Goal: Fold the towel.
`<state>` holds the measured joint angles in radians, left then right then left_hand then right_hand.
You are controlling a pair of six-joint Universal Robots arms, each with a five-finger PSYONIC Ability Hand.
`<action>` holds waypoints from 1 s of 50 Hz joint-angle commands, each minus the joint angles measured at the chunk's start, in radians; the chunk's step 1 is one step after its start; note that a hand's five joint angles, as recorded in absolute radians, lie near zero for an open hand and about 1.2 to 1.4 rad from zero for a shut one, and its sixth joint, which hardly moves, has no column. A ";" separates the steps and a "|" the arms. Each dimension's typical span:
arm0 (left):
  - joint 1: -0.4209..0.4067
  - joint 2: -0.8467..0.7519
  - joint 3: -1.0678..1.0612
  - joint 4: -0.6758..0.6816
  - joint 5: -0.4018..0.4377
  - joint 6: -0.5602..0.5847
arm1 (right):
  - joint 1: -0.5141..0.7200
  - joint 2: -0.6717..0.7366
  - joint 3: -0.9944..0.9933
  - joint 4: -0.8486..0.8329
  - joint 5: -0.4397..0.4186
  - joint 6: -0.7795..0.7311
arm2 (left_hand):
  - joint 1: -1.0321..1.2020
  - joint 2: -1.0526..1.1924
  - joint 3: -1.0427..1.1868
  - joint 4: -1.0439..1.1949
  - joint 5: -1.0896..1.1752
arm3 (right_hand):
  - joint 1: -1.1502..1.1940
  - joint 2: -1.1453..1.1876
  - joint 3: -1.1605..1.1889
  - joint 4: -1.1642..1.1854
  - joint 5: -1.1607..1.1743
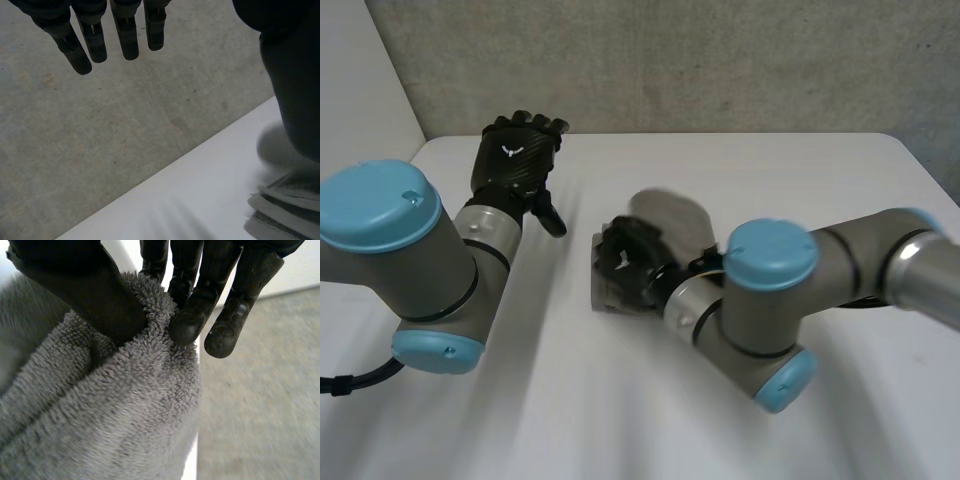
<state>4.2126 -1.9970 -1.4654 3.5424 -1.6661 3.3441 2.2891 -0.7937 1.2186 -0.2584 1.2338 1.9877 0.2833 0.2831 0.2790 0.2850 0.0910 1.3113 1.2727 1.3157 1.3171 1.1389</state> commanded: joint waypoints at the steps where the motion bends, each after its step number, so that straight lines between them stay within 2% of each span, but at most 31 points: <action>1: 0.000 -0.011 0.014 0.000 -0.035 -0.011 | 0.017 0.045 -0.016 -0.008 -0.037 0.028 | -0.058 -0.058 -0.054 -0.060 -0.040 | -0.361 -0.323 -0.366 -0.367 -0.363; 2: 0.000 -0.011 0.014 0.000 -0.035 -0.011 | 0.007 0.037 -0.013 -0.007 -0.039 0.045 | -0.058 -0.058 -0.054 -0.060 -0.040 | -0.613 -0.574 -0.617 -0.619 -0.615; 3: 0.000 -0.013 0.013 0.000 -0.035 -0.011 | 0.007 0.037 -0.013 -0.007 -0.039 0.045 | -0.058 -0.058 -0.054 -0.060 -0.040 | -0.616 -0.577 -0.620 -0.621 -0.618; 4: 0.000 -0.013 0.013 0.000 -0.035 -0.011 | 0.004 0.028 -0.007 -0.007 -0.039 0.074 | -0.058 -0.058 -0.054 -0.060 -0.040 | -0.822 -0.783 -0.826 -0.828 -0.824; 5: 0.000 -0.013 0.013 0.000 -0.035 -0.011 | 0.004 0.028 -0.007 -0.007 -0.039 0.074 | -0.058 -0.058 -0.054 -0.060 -0.040 | -0.824 -0.785 -0.828 -0.830 -0.826; 6: 0.000 -0.014 0.013 0.000 -0.034 -0.011 | 0.001 0.010 0.004 -0.007 -0.036 0.115 | -0.058 -0.058 -0.054 -0.060 -0.040 | -1.028 -0.989 -1.032 -1.033 -1.030; 7: 0.000 -0.014 0.013 0.000 -0.034 -0.011 | -0.009 -0.019 0.024 -0.007 -0.036 0.165 | -0.058 -0.058 -0.054 -0.060 -0.040 | -1.137 -1.098 -1.141 -1.143 -1.139; 8: 0.000 -0.016 0.014 0.000 -0.034 -0.011 | -0.010 -0.019 0.024 -0.007 -0.036 0.166 | -0.058 -0.058 -0.054 -0.060 -0.040 | -1.137 -1.098 -1.141 -1.143 -1.139; 10: 0.000 -0.020 0.016 0.000 -0.034 -0.011 | -0.054 -0.088 0.080 -0.005 -0.037 0.282 | -0.058 -0.058 -0.054 -0.060 -0.040 | -1.137 -1.098 -1.141 -1.143 -1.139; 13: -0.003 -0.026 0.020 0.000 -0.034 -0.011 | -0.079 -0.125 0.111 -0.007 -0.037 0.350 | -0.058 -0.058 -0.054 -0.060 -0.040 | -1.137 -1.098 -1.141 -1.143 -1.139; 18: -0.020 -0.049 0.040 0.001 -0.032 -0.012 | -0.169 -0.255 0.219 -0.005 -0.031 0.603 | -0.058 -0.058 -0.054 -0.060 -0.040 | -1.137 -1.098 -1.141 -1.143 -1.139; 21: -0.045 -0.080 0.077 0.001 -0.035 -0.012 | -0.191 -0.274 0.233 -0.004 -0.028 0.663 | -0.058 -0.058 -0.054 -0.060 -0.040 | -1.137 -1.098 -1.141 -1.143 -1.139; 25: -0.092 -0.130 0.148 -0.010 -0.035 -0.029 | -0.243 -0.297 0.236 0.005 -0.017 0.828 | -0.055 -0.055 -0.051 -0.057 -0.037 | -1.137 -1.098 -1.141 -1.143 -1.139; 32: -0.123 -0.207 0.223 -0.049 -0.029 -0.092 | -0.290 -0.251 0.194 0.031 0.030 0.953 | -0.043 -0.043 -0.039 -0.045 -0.026 | -1.137 -1.098 -1.141 -1.143 -1.139; 40: -0.148 -0.302 0.300 -0.103 -0.017 -0.170 | -0.298 -0.111 0.048 0.189 0.101 0.985 | -0.035 -0.034 -0.030 -0.036 -0.017 | -1.137 -1.098 -1.141 -1.143 -1.139; 42: -0.157 -0.339 0.319 -0.106 0.015 -0.204 | -0.299 -0.066 0.009 0.228 0.118 1.029 | -0.032 -0.031 -0.027 -0.033 -0.014 | -1.137 -1.098 -1.141 -1.143 -1.139; 50: -0.174 -0.404 0.330 -0.108 0.063 -0.209 | -0.298 0.002 -0.042 0.243 0.118 1.111 | -0.023 -0.023 -0.019 -0.025 -0.005 | -1.137 -1.098 -1.141 -1.143 -1.139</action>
<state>4.0492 -2.3626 -1.1353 3.4341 -1.6297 3.1336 1.9883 -0.8362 1.2108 -0.0243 1.3545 3.0499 0.2834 0.2832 0.2788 0.2850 0.0908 0.2311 0.2458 0.2458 0.2538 0.0592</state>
